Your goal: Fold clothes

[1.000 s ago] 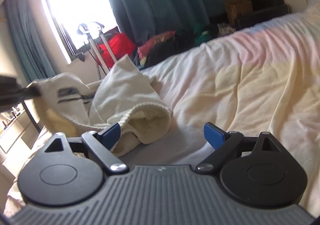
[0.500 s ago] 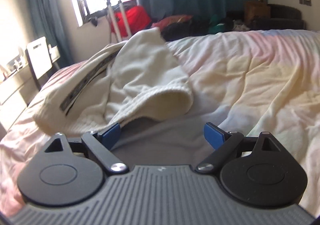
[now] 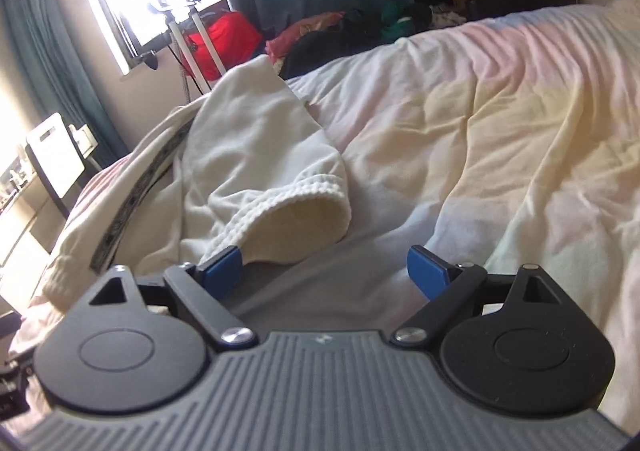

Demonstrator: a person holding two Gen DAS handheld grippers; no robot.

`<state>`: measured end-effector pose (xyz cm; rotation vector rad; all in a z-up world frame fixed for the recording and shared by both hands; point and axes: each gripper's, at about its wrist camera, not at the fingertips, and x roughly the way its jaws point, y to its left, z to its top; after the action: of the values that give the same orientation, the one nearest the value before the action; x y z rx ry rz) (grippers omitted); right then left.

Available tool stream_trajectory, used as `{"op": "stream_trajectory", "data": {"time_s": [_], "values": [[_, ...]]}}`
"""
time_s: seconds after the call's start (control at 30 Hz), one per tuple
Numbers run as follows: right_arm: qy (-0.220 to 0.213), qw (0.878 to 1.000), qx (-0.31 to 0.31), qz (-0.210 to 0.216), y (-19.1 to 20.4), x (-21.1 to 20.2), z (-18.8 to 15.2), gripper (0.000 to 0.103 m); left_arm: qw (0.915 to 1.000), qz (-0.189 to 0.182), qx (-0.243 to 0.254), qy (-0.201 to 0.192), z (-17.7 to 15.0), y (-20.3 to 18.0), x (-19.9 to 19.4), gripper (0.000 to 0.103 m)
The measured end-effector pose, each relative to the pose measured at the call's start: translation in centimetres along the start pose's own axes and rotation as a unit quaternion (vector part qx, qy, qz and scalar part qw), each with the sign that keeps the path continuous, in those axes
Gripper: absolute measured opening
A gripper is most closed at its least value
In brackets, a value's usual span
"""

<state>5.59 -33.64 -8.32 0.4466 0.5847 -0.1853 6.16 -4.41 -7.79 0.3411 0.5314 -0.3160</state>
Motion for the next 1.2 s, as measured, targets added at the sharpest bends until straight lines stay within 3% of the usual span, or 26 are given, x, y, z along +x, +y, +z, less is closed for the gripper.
{"op": "stream_trajectory", "data": {"time_s": [0.07,0.13,0.27,0.43,0.53,0.6,0.67,0.7,0.93,1.2], "values": [[0.016,1.0,0.001,-0.003,-0.2,2.0,0.6,0.072,0.9997,0.021,-0.015,-0.006,0.4,-0.1,1.7,0.08],[0.03,0.999,0.008,-0.007,-0.3,3.9,0.7,0.072,0.9979,0.024,-0.059,-0.005,0.4,0.7,3.1,0.08],[0.033,0.999,0.013,-0.004,0.1,6.8,0.4,0.071,0.987,-0.016,-0.159,-0.016,-0.4,2.9,3.9,0.08],[0.025,1.0,0.013,-0.01,0.6,9.3,0.5,0.069,0.9878,0.009,-0.152,-0.032,-0.4,2.6,4.8,0.08],[0.019,1.0,-0.001,-0.002,1.3,9.1,0.6,0.046,0.988,0.012,-0.151,-0.03,-0.8,2.5,5.7,0.08],[0.013,0.999,-0.031,-0.017,2.2,8.9,0.5,0.037,0.9874,0.015,-0.156,-0.02,-1.2,2.6,6.3,0.08],[0.006,0.998,-0.059,-0.033,2.8,8.5,0.4,0.019,0.9854,0.012,-0.169,-0.007,-1.7,2.9,6.8,0.08],[0.003,0.997,-0.068,-0.039,3.0,8.3,0.5,0.015,0.9845,0.011,-0.175,-0.004,-1.8,3.1,6.9,0.08],[-0.062,0.98,-0.179,-0.059,6.6,4.1,0.5,0.011,0.9863,0.026,-0.162,-0.017,-1.8,2.9,5.8,0.08],[-0.081,0.971,-0.219,-0.057,8.3,2.2,-0.2,0.01,0.9885,0.037,-0.144,-0.025,-1.5,2.4,4.9,0.08]]}}
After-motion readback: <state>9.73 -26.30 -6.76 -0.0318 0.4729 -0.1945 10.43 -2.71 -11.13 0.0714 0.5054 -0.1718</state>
